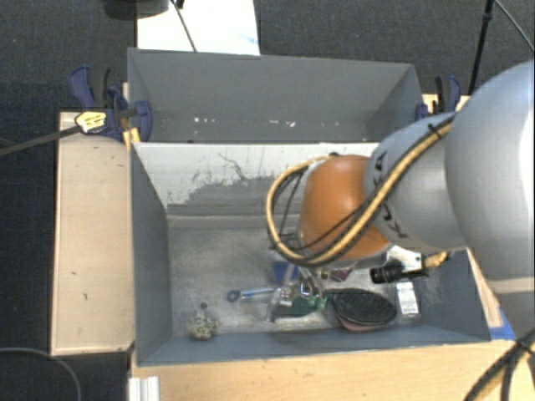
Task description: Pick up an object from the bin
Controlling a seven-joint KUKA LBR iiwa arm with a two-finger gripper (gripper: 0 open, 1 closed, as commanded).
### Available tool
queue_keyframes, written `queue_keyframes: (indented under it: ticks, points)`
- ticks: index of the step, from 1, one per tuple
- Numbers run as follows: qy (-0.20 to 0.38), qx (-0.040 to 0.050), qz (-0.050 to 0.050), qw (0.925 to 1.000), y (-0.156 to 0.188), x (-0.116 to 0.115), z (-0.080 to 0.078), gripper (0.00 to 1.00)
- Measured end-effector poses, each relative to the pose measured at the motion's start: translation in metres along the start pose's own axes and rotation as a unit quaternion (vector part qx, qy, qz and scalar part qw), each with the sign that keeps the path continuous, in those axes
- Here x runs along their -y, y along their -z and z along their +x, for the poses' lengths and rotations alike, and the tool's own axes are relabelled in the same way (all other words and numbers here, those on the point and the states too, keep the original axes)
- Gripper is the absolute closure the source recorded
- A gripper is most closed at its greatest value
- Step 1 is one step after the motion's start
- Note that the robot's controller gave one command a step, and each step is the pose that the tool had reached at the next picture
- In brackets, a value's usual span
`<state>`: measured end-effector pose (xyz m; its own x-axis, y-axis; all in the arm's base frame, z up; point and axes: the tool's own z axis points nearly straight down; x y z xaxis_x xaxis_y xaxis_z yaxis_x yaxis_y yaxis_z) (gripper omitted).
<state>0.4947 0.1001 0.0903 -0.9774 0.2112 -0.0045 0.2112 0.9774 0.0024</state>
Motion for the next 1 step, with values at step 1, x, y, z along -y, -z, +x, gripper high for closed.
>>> queue_keyframes:
  ticks: [1]
  points:
    - [-0.003, -0.0014, 0.000, 1.0000, -0.0017, 0.0005, 0.0006, 1.00]
